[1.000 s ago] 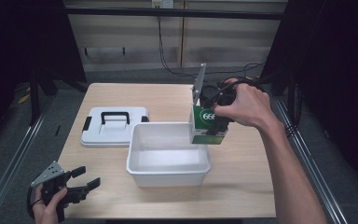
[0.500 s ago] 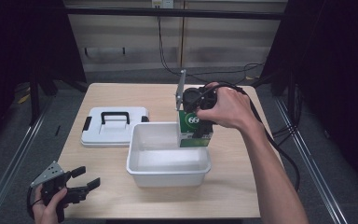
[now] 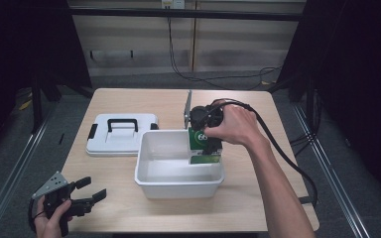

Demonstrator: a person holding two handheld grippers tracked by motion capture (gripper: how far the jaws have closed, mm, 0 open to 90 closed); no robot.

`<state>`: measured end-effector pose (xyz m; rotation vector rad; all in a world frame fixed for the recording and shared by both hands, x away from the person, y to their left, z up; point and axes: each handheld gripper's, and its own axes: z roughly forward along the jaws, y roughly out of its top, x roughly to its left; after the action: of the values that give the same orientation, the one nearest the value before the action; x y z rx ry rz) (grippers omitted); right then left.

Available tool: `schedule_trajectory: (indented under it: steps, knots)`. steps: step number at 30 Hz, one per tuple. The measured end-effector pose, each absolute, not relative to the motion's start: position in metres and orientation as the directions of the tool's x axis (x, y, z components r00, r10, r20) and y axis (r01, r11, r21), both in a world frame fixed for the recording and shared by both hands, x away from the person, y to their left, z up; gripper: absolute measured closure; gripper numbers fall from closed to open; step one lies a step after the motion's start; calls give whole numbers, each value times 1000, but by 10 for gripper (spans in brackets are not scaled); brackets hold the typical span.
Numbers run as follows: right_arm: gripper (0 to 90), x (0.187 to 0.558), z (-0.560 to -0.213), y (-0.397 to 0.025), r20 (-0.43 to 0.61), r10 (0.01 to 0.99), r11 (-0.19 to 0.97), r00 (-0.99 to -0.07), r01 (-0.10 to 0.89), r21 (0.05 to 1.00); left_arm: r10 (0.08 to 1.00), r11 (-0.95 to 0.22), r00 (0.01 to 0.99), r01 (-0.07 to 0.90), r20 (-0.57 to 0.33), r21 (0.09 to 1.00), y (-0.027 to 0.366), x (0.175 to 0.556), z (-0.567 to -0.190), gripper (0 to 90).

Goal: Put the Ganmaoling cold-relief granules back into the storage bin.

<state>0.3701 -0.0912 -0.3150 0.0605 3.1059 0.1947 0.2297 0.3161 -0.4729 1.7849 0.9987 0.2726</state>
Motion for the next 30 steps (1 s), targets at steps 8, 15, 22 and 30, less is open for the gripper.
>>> schedule_trajectory:
  steps: [8, 15, 22, 30]
  knots:
    - [157, 371, -339, -89, -15, 41, 992, -999, 39, 122, 734, -123, 626, 502, -262, 856, 316, 229, -473, 159]
    - [155, 369, -357, -81, -22, 47, 997, -999, 46, 61, 732, -125, 629, 501, -261, 856, 316, 229, -472, 159]
    - [155, 370, -374, -84, 1, 70, 995, -998, 70, 72, 733, -127, 629, 501, -260, 856, 316, 229, -472, 159]
    - [154, 370, -393, -82, 16, 94, 994, -995, 95, 51, 733, -125, 628, 502, -262, 856, 317, 229, -473, 159]
